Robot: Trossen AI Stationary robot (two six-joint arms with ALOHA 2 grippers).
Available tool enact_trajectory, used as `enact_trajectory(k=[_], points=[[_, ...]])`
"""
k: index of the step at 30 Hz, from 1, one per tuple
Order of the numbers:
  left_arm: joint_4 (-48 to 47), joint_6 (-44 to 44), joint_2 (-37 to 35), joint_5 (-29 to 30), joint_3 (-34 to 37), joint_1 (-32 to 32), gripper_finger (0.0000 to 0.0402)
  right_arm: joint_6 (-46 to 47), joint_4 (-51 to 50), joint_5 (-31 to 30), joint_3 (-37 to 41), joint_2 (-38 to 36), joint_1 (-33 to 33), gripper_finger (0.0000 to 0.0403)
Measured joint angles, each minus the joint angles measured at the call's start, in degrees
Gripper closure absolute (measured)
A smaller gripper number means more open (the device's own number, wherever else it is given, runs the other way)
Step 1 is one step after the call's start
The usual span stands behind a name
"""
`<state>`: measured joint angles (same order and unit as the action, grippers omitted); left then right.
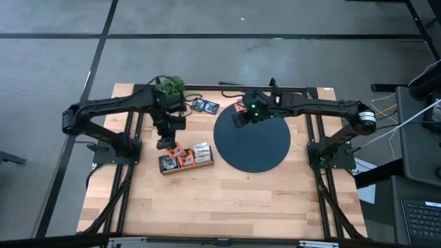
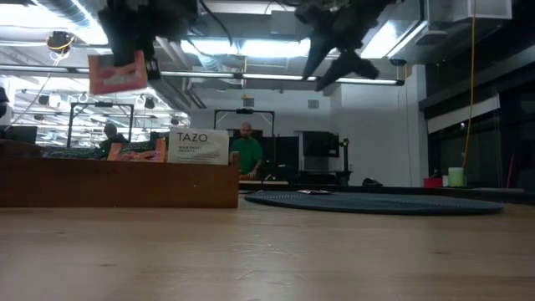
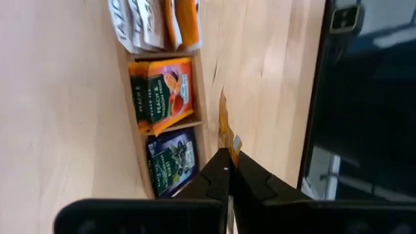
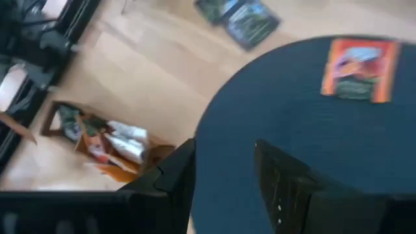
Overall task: Pick & Place Tea
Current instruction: Put the orange tea bag into the middle section of the wooden organizer
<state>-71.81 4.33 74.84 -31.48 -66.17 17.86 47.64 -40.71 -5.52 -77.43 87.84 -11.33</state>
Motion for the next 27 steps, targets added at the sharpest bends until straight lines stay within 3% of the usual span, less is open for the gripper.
enact_trajectory(k=[10, 17, 27], points=[[6.1, -0.7, 9.0, 4.6, 0.0, -6.0, 0.04, -2.1, -6.5, -4.9, 0.0, -3.7, 0.0, 0.0247], [9.3, -2.1, 13.6, 7.9, 0.0, -8.3, 0.04, -4.1, -15.0, -10.2, 0.0, -3.7, 0.0, 0.0247], [11.7, -2.1, 19.1, 9.8, 0.0, -9.2, 0.04, -6.5, -20.1, -12.2, 0.0, -3.9, -0.7, 0.0247]])
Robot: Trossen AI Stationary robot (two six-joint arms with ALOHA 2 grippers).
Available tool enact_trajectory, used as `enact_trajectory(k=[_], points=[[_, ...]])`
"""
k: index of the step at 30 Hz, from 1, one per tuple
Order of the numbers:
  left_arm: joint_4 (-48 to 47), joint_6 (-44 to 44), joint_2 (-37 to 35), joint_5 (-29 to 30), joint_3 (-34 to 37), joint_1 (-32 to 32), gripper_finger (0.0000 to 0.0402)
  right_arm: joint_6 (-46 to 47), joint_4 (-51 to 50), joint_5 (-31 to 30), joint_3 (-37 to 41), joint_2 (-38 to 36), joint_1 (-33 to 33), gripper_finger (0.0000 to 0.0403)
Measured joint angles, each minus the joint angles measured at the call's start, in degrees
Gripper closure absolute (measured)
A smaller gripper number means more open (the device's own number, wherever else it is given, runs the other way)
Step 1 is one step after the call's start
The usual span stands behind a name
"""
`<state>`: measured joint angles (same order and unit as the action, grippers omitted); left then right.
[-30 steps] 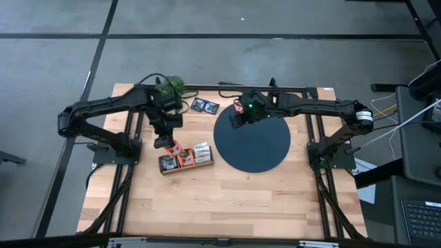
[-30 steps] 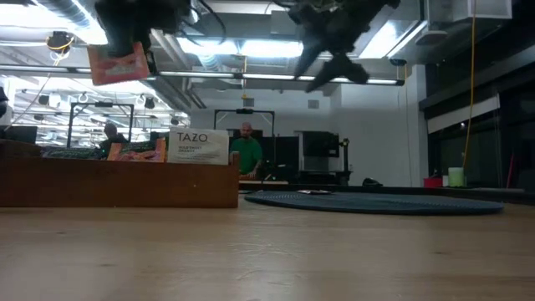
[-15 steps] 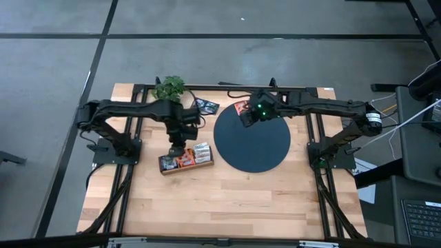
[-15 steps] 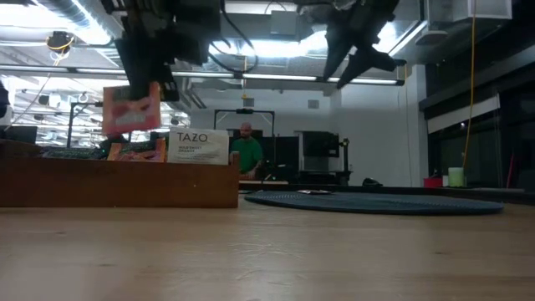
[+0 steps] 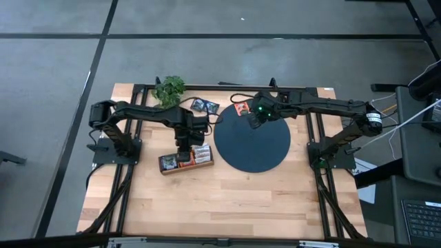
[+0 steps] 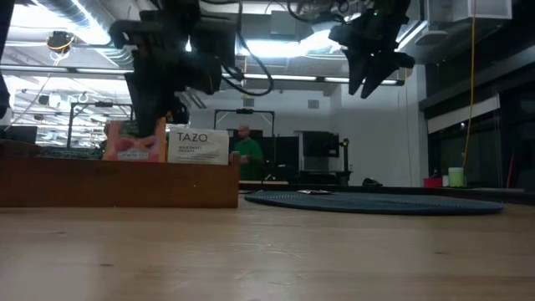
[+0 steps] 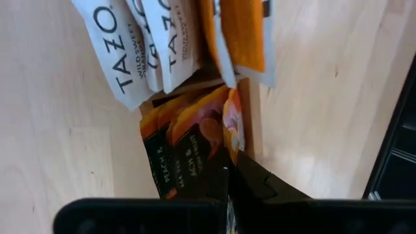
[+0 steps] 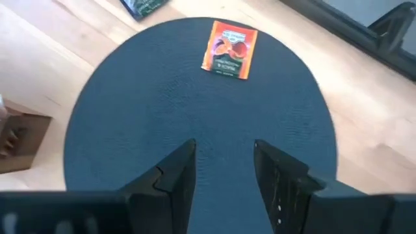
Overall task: Pick & Place Tea
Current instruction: Put the orange tea bag into the middle section of the wooden organizer, then put the purple tea bag into the left section of the wooden organizer
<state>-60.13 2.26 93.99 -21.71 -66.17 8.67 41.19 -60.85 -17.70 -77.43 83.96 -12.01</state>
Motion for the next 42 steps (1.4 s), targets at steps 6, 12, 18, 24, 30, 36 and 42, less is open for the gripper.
enact_trajectory(k=[6, 12, 18, 24, 30, 36, 42], points=[[0.0, 0.0, 2.3, 0.1, 0.0, -0.3, 0.04, -0.9, -1.6, -0.7, 0.0, -0.3, -0.2, 0.0247], [0.3, 0.0, 2.8, 0.2, 0.0, -0.4, 0.04, -1.0, -1.7, -0.7, 0.0, -0.3, -0.2, 0.0247], [0.2, -0.1, 2.5, 0.1, 0.0, -0.4, 0.0382, -1.2, -1.7, -0.7, 0.0, -0.3, -0.2, 0.0247], [-0.1, 0.1, 2.0, -2.1, 0.0, -0.2, 0.0327, -1.2, -1.6, -0.7, 0.0, -0.3, -0.2, 0.0247], [-0.1, 0.1, -3.8, -3.4, 0.0, 2.3, 0.0295, -1.0, -1.6, -0.7, 0.0, -0.3, -0.2, 0.0247], [1.6, -0.2, -12.8, 0.7, 0.0, 6.5, 0.0291, -0.5, -1.1, -3.0, 0.0, -0.3, -0.2, 0.0247], [11.9, -1.4, -18.8, 8.0, 0.0, 10.2, 0.0295, -1.1, 5.7, -1.5, 4.9, -1.2, -1.0, 0.0247]])
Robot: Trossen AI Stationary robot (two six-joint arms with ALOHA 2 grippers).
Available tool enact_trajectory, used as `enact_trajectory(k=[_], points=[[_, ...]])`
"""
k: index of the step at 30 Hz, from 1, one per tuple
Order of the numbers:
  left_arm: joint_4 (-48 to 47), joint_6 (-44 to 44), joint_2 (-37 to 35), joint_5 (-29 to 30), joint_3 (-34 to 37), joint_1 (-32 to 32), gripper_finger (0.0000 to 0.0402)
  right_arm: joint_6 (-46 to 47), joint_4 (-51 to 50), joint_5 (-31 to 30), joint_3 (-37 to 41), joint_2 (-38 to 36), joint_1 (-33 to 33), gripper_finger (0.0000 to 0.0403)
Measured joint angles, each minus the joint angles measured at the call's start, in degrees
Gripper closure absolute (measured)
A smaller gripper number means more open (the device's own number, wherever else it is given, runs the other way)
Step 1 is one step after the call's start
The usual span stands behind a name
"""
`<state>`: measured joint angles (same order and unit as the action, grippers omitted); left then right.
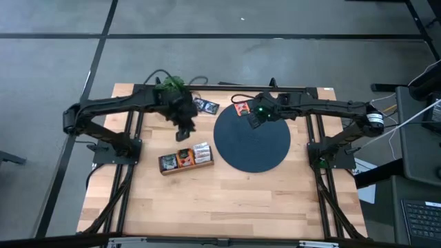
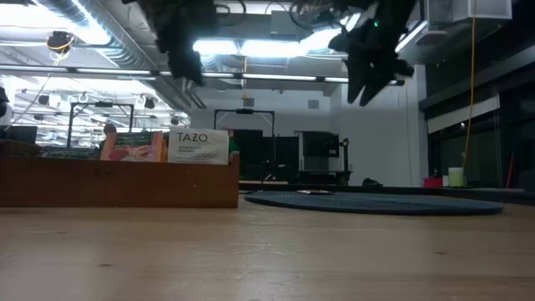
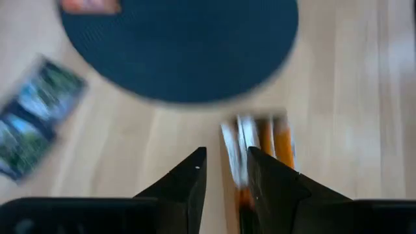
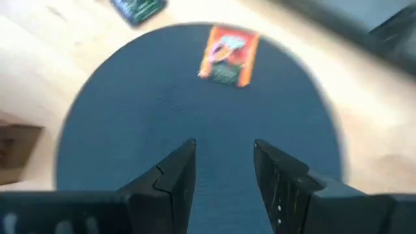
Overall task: Pick & Place Tea
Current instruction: Put the purple tea bag into the left section of the wooden organizer
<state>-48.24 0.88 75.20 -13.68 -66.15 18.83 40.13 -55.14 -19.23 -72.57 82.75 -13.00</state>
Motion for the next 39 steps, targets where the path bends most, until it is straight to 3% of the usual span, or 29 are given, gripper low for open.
enact_trajectory(k=[9, 15, 20, 28, 39], points=[[13.9, -6.3, 0.8, 0.1, 0.0, 2.8, 0.0294, 5.8, 30.5, 17.3, 23.0, -10.1, -3.5, 0.0247], [22.7, -10.9, 7.6, 0.1, 0.0, 2.8, 0.0299, 10.3, 35.0, 20.6, 31.1, -12.2, -6.0, 0.0247], [24.3, -12.6, 15.6, 2.4, -4.1, 2.8, 0.0299, 7.1, 37.9, 21.9, 32.8, -11.1, -7.9, 0.0247], [16.9, -13.2, 24.4, 14.0, -12.1, 6.4, 0.0304, 0.2, 47.6, 23.3, 32.1, -9.6, -10.1, 0.0247], [16.8, -20.0, 25.0, 12.2, -13.0, 15.3, 0.0311, -4.7, 53.2, 25.4, 29.6, -7.2, -10.2, 0.0249]])
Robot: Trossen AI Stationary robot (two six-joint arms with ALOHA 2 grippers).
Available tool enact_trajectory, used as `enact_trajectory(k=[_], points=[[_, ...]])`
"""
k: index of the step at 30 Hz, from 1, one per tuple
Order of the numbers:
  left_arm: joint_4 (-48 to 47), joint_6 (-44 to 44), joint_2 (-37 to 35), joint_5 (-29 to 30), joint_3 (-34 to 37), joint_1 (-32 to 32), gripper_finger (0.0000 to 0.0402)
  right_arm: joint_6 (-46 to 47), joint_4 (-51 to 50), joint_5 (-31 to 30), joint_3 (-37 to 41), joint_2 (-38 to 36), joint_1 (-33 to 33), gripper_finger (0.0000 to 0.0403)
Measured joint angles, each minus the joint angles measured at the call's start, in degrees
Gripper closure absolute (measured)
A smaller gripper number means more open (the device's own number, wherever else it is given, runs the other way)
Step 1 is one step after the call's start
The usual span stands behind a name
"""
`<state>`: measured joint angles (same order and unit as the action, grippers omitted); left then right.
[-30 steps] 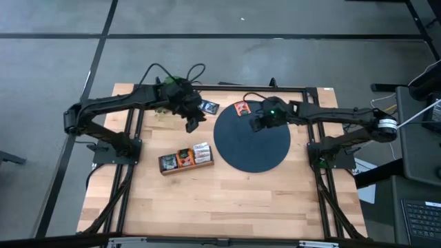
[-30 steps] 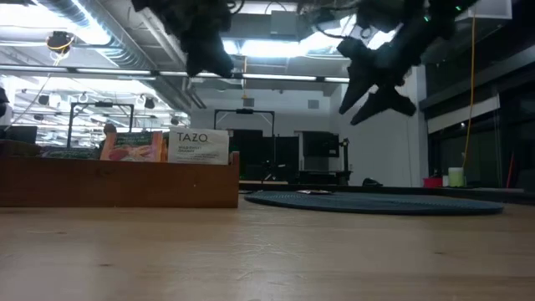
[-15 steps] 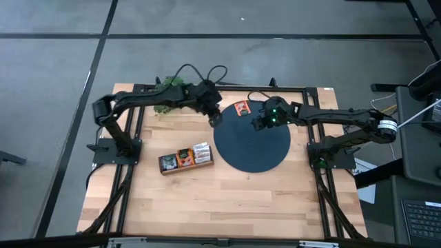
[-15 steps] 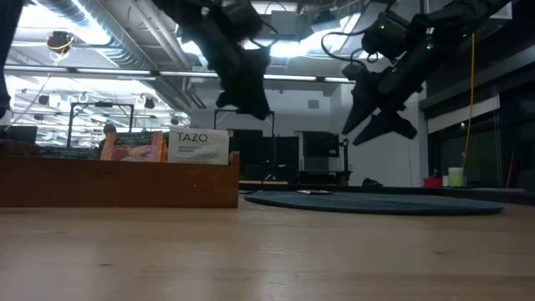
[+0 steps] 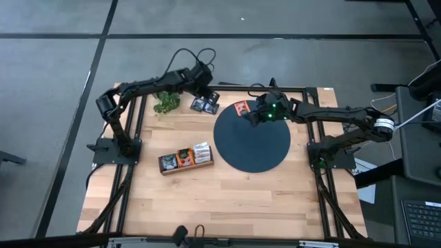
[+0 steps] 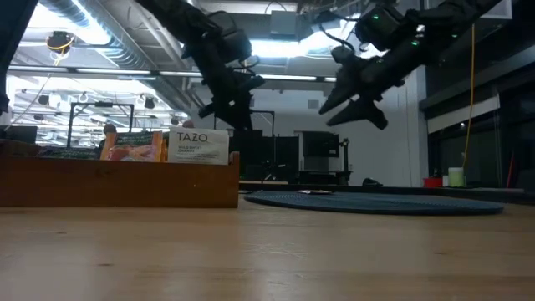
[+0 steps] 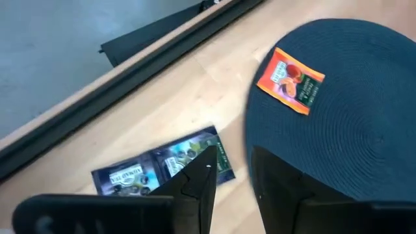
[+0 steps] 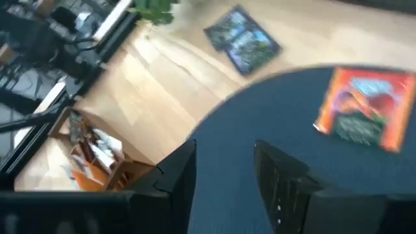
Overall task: Pick & Place Tea
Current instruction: Put the purple tea bag into the left section of the wooden organizer
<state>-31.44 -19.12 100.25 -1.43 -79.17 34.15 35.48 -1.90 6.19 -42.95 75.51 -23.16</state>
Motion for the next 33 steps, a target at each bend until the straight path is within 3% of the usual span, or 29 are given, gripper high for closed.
enact_trajectory(k=[13, 24, 33], points=[[-0.3, 1.4, 3.0, -1.3, -1.1, 1.6, 0.0325, -12.2, -8.9, 4.4, -17.6, 13.6, -0.6, 0.0262], [-13.8, 3.4, 13.6, -1.0, -12.7, 2.8, 0.0325, -10.3, -10.9, 6.5, -18.3, 14.2, -3.3, 0.0262], [-15.7, 1.9, 19.1, -5.3, -13.4, 2.7, 0.0325, -10.3, -10.9, 6.5, -18.3, 14.2, -3.3, 0.0262]])
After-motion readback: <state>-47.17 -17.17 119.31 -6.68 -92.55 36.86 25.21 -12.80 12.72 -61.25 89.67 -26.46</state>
